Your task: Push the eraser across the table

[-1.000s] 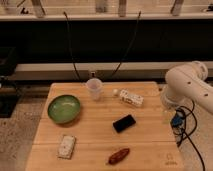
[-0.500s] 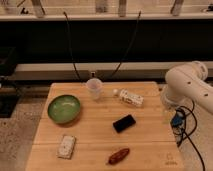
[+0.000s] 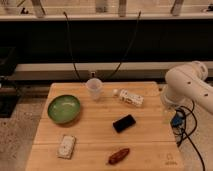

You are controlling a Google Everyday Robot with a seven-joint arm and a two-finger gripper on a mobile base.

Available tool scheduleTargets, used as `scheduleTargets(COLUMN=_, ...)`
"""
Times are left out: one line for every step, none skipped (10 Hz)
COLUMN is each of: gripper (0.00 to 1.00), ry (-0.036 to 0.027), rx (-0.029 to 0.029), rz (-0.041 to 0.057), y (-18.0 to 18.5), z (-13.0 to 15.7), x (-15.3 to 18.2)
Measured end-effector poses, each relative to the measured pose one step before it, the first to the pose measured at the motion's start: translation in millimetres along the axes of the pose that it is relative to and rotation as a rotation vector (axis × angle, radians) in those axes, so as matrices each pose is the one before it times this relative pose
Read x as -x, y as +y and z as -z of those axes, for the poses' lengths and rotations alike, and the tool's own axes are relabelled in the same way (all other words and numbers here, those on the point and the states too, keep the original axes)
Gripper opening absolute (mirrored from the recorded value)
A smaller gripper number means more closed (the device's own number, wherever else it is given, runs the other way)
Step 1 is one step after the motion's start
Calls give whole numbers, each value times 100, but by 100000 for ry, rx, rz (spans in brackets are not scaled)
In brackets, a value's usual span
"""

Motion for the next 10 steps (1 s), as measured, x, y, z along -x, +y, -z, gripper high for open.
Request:
scheduleTargets(gripper=80, ry=1, rx=2, rz=-1, y=1, z=-1, x=-1)
scheduleTargets(gripper=80, ry=1, rx=-3, rz=4, y=-2, z=1, x=0)
scheduleTargets(gripper=80, ry=-6, rx=2, rz=-3, y=1, z=-1, x=1)
scheduleTargets(gripper=80, ry=49, rx=29, rz=61, y=15, z=-17, x=8)
scheduleTargets(gripper=80, ry=241, rx=704, rz=820, y=295, z=-447, x=195)
scheduleTargets(gripper=80, ry=79, rx=-3, rz=953, y=73, z=-699, x=506)
scheduleTargets(gripper=80, ry=-279, rx=401, rz=984, y=158, z=-991, x=698)
scheduleTargets(gripper=80, ry=-120, rx=382, rz=1309, y=190, z=-1342, x=745)
scheduleTargets(gripper=80, ry=57, rx=531, rz=771, y=205, z=-584, x=466)
scheduleTargets(gripper=80, ry=-78, rx=178, rz=571, y=77, z=-234, x=221)
